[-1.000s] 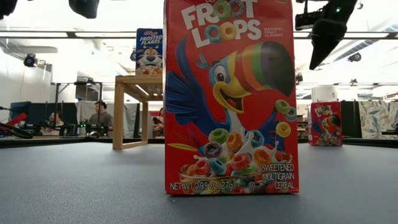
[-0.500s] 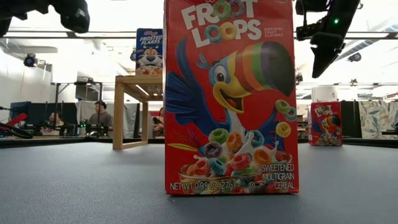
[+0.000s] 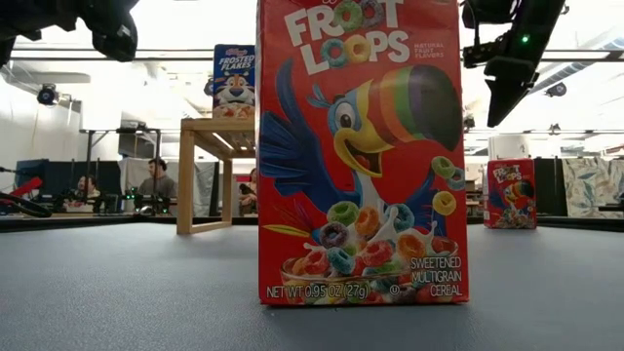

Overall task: Stack cereal on shelf
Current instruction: Put the top red cereal box on the shelf

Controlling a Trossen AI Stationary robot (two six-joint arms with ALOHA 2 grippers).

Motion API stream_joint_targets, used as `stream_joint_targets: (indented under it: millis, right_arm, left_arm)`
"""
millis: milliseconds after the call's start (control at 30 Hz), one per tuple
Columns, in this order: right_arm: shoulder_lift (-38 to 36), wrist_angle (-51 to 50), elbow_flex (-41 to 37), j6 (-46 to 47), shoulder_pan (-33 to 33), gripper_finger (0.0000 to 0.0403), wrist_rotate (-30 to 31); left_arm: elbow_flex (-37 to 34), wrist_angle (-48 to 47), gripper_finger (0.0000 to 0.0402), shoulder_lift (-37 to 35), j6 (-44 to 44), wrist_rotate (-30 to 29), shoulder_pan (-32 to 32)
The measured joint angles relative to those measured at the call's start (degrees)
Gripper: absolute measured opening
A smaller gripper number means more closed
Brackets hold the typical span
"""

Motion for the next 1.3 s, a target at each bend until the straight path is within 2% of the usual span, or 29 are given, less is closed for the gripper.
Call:
stream_joint_targets:
  millis: [167,367,600,800,1300]
  right_arm:
    - [0.0,0.0,-0.02,0.0,0.0,0.0304,0.0]
    - [0.0,-0.04,-0.02,0.0,0.0,0.0299,0.0]
    - [0.0,0.01,-0.05,-0.21,0.0,0.0304,0.02]
    - [0.02,0.13,-0.15,-0.44,-1.3,0.0303,0.02]
    - [0.28,2.66,-2.88,-3.96,-6.18,0.0313,0.02]
  left_arm:
    - [0.0,0.06,0.0178,-0.04,-0.95,-1.23,0.0]
    - [0.0,0.02,0.0219,0.66,-1.06,-4.72,0.0]
    - [0.0,-0.22,0.0255,1.57,-1.43,-5.88,0.0]
    - [0.0,-0.92,0.0258,2.1,-2.27,-8.68,0.11]
    - [0.0,-0.9,0.0259,3.23,-3.83,-8.83,0.2]
